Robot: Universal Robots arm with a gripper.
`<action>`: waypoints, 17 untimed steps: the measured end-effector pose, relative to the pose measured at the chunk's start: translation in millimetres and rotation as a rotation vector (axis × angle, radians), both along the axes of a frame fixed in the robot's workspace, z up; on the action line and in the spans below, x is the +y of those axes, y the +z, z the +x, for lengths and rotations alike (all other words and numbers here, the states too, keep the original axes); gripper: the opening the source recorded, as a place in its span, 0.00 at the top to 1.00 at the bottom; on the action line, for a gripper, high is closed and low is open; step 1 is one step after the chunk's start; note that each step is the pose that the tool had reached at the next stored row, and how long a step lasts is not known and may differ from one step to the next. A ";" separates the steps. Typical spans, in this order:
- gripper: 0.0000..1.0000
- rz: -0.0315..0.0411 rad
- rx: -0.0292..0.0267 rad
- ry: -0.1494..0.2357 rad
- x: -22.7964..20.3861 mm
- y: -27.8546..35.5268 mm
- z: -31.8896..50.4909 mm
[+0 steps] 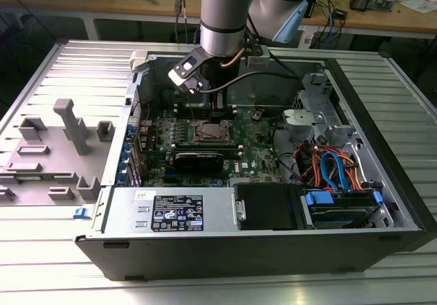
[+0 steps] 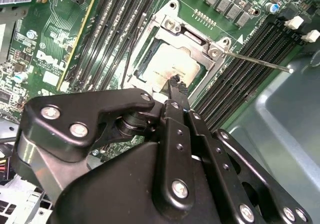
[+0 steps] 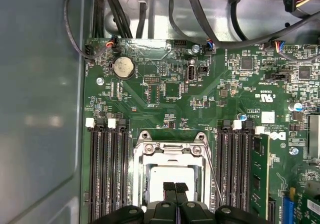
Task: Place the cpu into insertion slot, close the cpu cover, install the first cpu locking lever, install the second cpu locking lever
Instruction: 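Install the first cpu locking lever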
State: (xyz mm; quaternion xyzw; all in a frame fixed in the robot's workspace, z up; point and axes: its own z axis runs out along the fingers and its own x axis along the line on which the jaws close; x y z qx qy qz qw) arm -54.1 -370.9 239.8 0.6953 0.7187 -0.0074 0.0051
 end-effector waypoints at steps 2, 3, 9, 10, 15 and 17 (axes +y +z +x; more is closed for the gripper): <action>0.89 0.0000 0.0000 0.000 0.0 3.3 0.0; 0.89 -0.0001 0.0001 0.000 0.0 4.2 0.0; 0.89 0.0000 0.0001 0.000 0.0 15.5 0.0; 0.89 -0.0001 0.0001 0.000 0.0 18.4 0.0; 0.89 0.0002 0.0001 0.000 0.0 25.4 0.0; 0.89 0.0001 0.0001 0.000 0.0 25.5 0.0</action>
